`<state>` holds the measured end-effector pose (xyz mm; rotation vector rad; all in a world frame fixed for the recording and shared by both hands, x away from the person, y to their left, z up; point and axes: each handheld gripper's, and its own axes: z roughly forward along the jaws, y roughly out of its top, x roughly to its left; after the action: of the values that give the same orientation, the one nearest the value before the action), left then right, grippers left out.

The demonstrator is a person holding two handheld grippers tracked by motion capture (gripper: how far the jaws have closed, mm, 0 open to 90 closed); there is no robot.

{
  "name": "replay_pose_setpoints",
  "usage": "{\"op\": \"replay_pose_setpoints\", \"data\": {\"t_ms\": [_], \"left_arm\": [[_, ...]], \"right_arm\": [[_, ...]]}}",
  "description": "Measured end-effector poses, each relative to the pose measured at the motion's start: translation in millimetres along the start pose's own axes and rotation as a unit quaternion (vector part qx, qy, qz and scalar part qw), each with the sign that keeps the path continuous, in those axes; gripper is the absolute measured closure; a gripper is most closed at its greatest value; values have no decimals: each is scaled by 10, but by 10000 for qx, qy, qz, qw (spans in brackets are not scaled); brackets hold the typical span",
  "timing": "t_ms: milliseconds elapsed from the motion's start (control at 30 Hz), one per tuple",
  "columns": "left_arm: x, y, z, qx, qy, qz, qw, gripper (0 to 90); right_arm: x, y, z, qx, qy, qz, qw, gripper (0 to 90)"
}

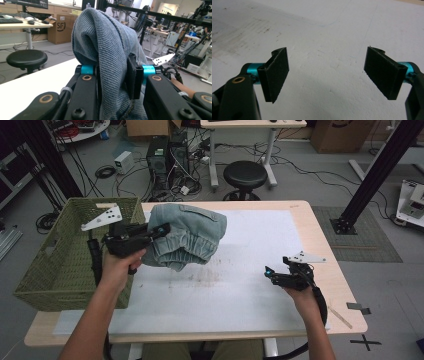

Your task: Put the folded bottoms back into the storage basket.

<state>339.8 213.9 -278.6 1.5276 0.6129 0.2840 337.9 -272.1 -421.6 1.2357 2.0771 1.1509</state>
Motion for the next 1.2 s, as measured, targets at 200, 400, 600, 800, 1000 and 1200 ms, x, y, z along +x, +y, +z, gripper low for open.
{"op": "replay_pose_setpoints", "data": {"t_ms": [200,400,600,800,1000,1200], "left_arm": [[81,92,-209,-149,-9,-165,9998,740],[125,211,-415,-209,78,-171,9996,740],[169,305,-647,-307,186,-108,9993,740],[189,378,-809,-404,261,-7,9988,739],[217,458,-983,-456,335,54,9984,739],[262,529,-1211,-555,467,154,9972,740]], "right_arm": [[13,24,10,10,8,-15,10000,204],[26,45,18,5,1,-40,10000,204],[33,56,29,30,-11,-42,10000,204],[58,69,49,36,15,-66,10000,204],[54,70,54,49,9,-55,10000,204],[54,73,51,39,9,-44,10000,204]]}}
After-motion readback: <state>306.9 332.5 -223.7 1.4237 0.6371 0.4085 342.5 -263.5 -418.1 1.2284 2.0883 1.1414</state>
